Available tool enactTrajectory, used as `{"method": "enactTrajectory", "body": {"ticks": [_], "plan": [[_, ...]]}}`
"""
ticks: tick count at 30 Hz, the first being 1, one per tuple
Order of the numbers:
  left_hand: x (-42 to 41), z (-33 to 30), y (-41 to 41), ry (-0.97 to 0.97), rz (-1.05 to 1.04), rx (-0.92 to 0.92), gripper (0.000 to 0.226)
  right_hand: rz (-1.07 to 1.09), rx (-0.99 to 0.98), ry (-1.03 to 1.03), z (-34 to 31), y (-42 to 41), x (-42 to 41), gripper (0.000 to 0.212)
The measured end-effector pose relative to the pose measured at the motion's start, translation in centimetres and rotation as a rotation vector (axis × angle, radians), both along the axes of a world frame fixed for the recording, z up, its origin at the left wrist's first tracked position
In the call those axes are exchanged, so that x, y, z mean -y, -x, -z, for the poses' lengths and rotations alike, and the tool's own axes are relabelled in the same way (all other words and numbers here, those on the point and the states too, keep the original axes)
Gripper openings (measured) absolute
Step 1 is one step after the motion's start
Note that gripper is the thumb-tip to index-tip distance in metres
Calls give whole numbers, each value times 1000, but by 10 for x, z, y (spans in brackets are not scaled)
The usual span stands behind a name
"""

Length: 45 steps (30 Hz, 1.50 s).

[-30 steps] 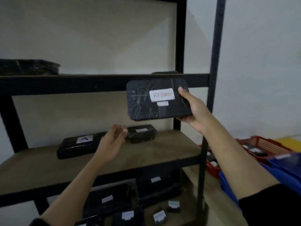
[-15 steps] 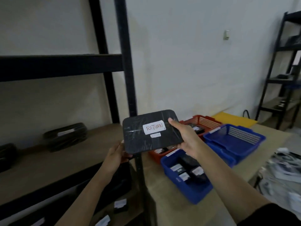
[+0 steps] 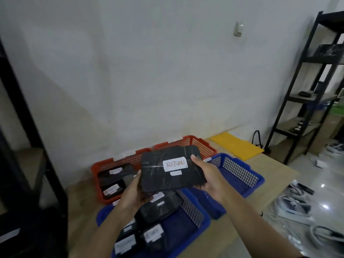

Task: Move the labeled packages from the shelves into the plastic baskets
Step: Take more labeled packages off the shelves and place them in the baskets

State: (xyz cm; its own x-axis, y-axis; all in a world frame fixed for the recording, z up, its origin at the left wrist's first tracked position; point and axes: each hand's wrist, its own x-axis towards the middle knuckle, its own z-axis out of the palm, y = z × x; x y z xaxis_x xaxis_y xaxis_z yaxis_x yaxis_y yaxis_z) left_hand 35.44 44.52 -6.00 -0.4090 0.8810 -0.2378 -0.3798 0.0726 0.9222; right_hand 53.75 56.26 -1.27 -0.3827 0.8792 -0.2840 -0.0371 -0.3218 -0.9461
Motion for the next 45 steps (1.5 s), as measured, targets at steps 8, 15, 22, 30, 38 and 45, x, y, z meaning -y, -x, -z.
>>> {"method": "enactTrajectory", "body": {"ticks": [8,15,22,30,38,45], "plan": [[-151,41,-13,150,26,-28,45,-18,36,129,48,-18,-158,42],[-281,61,-15,249,-5,-74,39,-23,139,119,70,-20,-307,41],[-369,79,-2,330,-87,-208,42,-95,305,41,88,-3,-432,39],[-444,99,-4,371,-244,-261,30,4,360,114,157,36,-495,43],[-484,113,-17,359,-264,-400,23,270,201,497,212,81,-466,80],[-484,130,-15,391,-258,-487,22,238,267,618,225,93,-480,64]]}}
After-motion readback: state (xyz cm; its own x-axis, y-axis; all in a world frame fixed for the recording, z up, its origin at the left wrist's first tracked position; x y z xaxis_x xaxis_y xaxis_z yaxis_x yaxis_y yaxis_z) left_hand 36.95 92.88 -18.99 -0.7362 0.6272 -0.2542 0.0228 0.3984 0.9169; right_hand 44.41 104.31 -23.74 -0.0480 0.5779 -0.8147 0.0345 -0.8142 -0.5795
